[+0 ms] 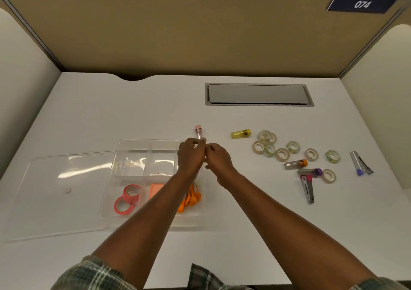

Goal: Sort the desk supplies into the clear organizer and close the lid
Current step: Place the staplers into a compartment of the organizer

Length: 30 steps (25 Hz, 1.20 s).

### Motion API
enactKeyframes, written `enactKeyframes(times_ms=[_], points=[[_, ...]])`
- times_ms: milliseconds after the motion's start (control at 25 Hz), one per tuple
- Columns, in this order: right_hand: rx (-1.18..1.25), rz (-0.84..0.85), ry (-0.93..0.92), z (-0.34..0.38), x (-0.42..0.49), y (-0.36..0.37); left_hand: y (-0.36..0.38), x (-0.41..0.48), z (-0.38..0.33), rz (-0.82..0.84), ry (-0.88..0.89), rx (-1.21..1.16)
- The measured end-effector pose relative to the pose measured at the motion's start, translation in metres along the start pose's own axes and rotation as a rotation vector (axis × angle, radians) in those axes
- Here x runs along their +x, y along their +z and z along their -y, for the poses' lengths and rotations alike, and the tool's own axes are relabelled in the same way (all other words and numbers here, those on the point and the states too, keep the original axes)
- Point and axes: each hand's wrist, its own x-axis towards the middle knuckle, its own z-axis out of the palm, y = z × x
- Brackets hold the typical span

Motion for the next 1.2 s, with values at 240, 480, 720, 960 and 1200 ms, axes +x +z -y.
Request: enactKeyframes(times_ms=[240, 480, 720, 960, 1200], points=[[-0.48, -0.243, -0.225, -0.067, -0.003, -0.105, 0.068, -0.034, -0.012, 0.096, 0.116, 0.081], [-0.813, -0.514, 0.006, -0.145, -0.012, -0.215, 0.149, -0.075, -0.013, 0.271, 0.074, 0.173], [-0.703, -0.49, 0.089, -0.182, -0.014, -0.256, 0.208, -0.109, -0.013, 0.383, 0.049, 0.216], [-0.352, -0.303, 0.0, -0.185, -0.01, -0.276, 0.248, -0.126, -0.017, 0.466, -0.16, 0.095], [-0.301, -0.008, -0.154, -0.171, -0.016, -0.304, 0.284, -0.128, -0.023, 0.487, -0.345, -0.301]])
